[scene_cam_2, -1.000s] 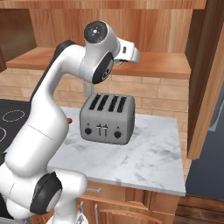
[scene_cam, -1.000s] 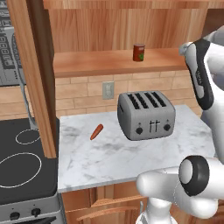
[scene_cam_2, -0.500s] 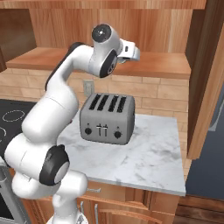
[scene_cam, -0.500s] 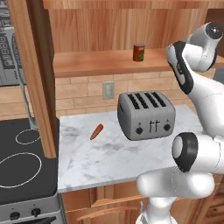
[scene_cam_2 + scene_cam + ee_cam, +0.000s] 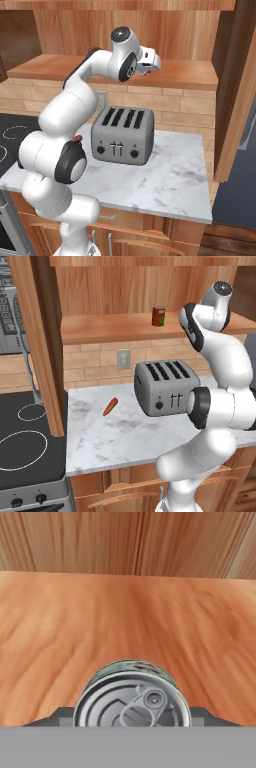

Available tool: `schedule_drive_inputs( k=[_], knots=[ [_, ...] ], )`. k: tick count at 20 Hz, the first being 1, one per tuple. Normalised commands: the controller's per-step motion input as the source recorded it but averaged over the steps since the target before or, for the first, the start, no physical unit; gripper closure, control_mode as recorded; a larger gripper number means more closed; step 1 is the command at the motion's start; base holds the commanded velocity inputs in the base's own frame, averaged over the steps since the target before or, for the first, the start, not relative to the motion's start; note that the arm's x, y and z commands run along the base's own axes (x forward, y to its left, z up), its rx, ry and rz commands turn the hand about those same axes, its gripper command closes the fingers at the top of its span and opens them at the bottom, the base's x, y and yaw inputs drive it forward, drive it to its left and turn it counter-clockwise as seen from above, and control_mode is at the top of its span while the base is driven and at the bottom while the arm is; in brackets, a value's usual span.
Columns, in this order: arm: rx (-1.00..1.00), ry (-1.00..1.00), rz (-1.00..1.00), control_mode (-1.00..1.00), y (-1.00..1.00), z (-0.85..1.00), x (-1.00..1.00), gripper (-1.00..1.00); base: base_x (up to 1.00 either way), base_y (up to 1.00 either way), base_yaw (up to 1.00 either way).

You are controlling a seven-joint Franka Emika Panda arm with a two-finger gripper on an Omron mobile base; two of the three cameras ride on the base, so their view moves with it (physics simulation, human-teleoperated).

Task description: Restock the canned food cabinet by taking the new fresh canned food from the counter and placing it in the cabinet. Then, take the old canned food from the cabinet and place it on the counter.

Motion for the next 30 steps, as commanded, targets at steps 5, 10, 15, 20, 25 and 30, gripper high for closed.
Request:
schedule_drive_inputs(
  k=[5,10,15,20,25,30],
  knots=[
    [0.00,0.01,0.00,-1.00,0.00,0.00,0.28,-1.00,0.00,0.00,0.00],
    [0.00,0.00,0.00,-1.00,0.00,0.00,0.00,-1.00,0.00,0.00,0.00],
    [0.05,-0.06,0.00,-1.00,0.00,0.00,-0.22,-1.00,0.00,0.00,0.00],
    [0.10,-0.21,0.00,-1.00,0.27,0.02,-0.77,-1.00,0.00,0.00,0.00],
    [0.02,-0.25,0.00,-1.00,0.79,0.24,-0.65,-1.00,0.00,0.00,0.00],
    [0.00,-0.10,0.00,-1.00,1.00,0.05,-0.65,-1.00,0.00,0.00,0.00]
  ],
)
